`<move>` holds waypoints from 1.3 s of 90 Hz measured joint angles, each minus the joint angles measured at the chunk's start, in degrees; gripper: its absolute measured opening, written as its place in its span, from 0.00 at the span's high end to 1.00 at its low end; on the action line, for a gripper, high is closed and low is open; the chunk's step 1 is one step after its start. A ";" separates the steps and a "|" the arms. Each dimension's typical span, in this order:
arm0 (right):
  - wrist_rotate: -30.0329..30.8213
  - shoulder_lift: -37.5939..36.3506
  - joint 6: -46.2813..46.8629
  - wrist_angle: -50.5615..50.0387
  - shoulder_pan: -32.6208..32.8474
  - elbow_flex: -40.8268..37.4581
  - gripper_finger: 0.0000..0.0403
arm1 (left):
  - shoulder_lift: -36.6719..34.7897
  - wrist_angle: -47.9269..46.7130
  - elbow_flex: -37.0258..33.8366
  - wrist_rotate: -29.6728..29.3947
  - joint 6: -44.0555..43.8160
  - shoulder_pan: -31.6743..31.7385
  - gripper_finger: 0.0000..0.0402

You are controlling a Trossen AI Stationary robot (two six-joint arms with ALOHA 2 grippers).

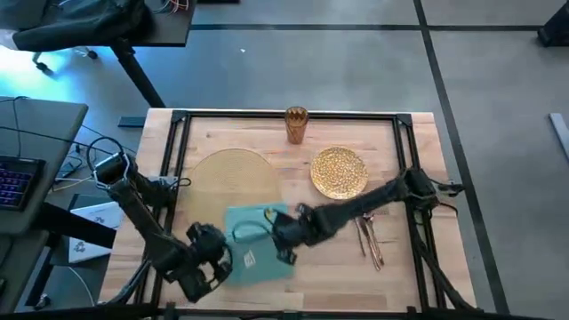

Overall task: Set table place
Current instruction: Fold the blue table napkin

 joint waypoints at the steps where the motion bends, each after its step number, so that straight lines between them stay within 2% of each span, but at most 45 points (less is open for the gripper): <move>1: -0.05 0.07 -0.09 -0.11 -0.40 0.00 1.00 | 0.00 -0.66 0.00 0.26 0.25 0.30 1.00; 20: -2.34 1.56 -1.68 -0.75 -5.62 0.00 1.00 | 0.00 -7.14 -0.19 1.70 8.92 5.72 1.00; 42: -4.63 2.28 0.25 -3.50 -7.23 0.04 1.00 | 0.04 -7.09 -2.75 2.76 18.99 11.34 1.00; 64: -16.09 0.10 3.99 -10.99 -6.64 5.47 1.00 | -2.35 -5.48 1.11 6.84 28.22 11.57 1.00; 83: -15.23 0.26 5.69 -13.63 -8.16 3.93 1.00 | -2.49 -3.12 -3.69 4.75 27.39 12.55 1.00; 91: -11.08 0.58 3.94 -12.52 -8.99 1.72 1.00 | -2.34 0.63 -6.66 6.36 27.28 13.60 1.00; 102: -10.41 0.59 2.21 -9.18 -9.74 -1.41 1.00 | -2.34 2.76 -8.48 8.65 27.11 14.35 1.00; 117: -6.94 0.59 1.67 -7.95 -9.80 -3.08 1.00 | -2.38 2.72 -8.63 4.88 25.97 14.34 1.00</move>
